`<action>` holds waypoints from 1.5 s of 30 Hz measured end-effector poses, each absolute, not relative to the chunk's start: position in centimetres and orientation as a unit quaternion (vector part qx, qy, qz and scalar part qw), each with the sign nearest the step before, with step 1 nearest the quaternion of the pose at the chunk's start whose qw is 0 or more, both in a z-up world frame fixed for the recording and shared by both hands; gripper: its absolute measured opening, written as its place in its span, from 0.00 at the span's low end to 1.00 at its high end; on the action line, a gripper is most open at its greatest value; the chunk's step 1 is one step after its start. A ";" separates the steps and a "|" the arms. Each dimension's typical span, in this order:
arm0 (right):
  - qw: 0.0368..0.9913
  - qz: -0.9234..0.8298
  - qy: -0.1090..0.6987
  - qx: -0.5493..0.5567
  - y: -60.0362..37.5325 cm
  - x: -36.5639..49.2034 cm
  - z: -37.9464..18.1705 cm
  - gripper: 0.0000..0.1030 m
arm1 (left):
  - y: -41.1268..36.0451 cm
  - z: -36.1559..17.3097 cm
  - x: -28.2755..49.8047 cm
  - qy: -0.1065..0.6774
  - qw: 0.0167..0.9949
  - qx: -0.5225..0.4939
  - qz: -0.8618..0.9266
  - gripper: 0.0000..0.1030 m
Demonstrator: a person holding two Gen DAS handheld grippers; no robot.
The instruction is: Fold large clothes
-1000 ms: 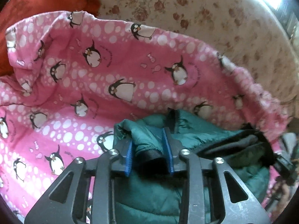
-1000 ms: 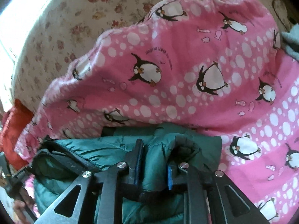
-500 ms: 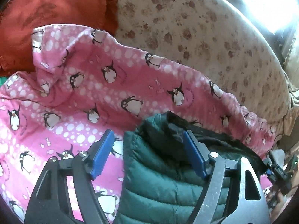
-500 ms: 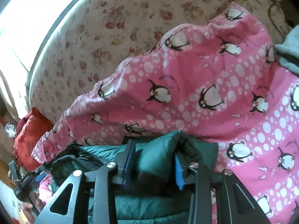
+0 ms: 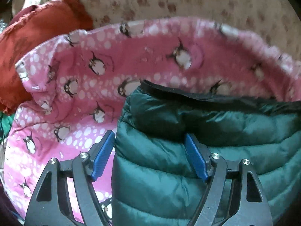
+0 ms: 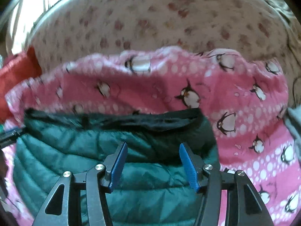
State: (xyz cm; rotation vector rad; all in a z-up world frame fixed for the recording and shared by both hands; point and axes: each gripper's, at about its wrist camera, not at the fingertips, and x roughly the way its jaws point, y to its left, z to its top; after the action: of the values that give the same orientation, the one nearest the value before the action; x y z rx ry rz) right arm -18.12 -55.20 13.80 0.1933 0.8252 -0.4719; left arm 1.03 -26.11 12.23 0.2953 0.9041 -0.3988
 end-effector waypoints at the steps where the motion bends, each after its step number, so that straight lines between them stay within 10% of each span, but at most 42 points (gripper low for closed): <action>1: 0.878 -0.236 0.408 0.082 -55.6 -17.6 13.0 0.54 | -26.3 11.3 1.6 0.446 0.864 0.142 -0.188 0.74; 45: 0.872 -0.192 0.427 0.145 -52.8 -13.5 7.6 0.58 | -25.1 8.6 3.3 0.473 0.853 0.098 -0.197 0.86</action>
State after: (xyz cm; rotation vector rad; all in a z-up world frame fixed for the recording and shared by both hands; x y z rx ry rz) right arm -13.54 -52.83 7.57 0.3030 0.8925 -0.4010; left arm 3.29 -25.06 8.57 0.2059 0.9956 -0.4149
